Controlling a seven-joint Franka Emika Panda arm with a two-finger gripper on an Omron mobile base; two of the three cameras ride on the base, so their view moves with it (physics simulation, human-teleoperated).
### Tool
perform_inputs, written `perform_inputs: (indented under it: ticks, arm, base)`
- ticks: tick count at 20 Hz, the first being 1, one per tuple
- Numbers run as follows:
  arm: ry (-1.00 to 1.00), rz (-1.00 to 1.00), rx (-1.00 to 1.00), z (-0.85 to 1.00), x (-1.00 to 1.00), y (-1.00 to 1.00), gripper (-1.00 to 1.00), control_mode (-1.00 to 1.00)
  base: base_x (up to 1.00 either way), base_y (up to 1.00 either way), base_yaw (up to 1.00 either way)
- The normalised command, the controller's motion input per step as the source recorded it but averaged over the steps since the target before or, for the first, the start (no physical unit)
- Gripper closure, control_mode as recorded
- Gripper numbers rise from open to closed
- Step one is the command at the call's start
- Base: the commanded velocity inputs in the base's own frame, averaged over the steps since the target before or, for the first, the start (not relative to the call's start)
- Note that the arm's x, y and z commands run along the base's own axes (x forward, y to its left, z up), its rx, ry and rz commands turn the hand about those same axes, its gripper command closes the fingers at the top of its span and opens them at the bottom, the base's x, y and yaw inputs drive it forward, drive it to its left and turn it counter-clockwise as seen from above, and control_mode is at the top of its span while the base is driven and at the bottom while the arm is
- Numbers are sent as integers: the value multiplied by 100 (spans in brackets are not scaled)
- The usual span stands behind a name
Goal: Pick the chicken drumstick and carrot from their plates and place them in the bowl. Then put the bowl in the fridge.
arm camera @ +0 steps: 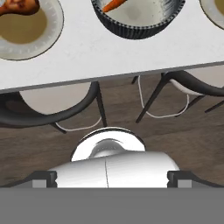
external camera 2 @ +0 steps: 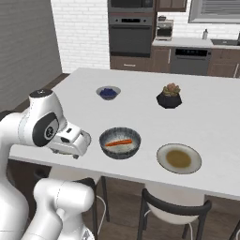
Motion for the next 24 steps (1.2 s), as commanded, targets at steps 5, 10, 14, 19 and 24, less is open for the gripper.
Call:
perform_inputs:
  ticks: [5, 10, 14, 19, 24]
  arm:
    - [0, 0, 0, 0, 0, 0, -100, 100]
    - [0, 0, 2, 0, 0, 32, -100, -100]
    - [-1, 0, 6, 0, 32, 56, -100, -100]
    - [0, 0, 14, -2, 91, -37, -100, -100]
    - [5, -22, 3, -3, 97, -1, -100, -100]
  base:
    - [19, 78, 29]
    - [7, 45, 0]
    - [0, 0, 0]
    - [0, 0, 0]
    - [0, 0, 0]
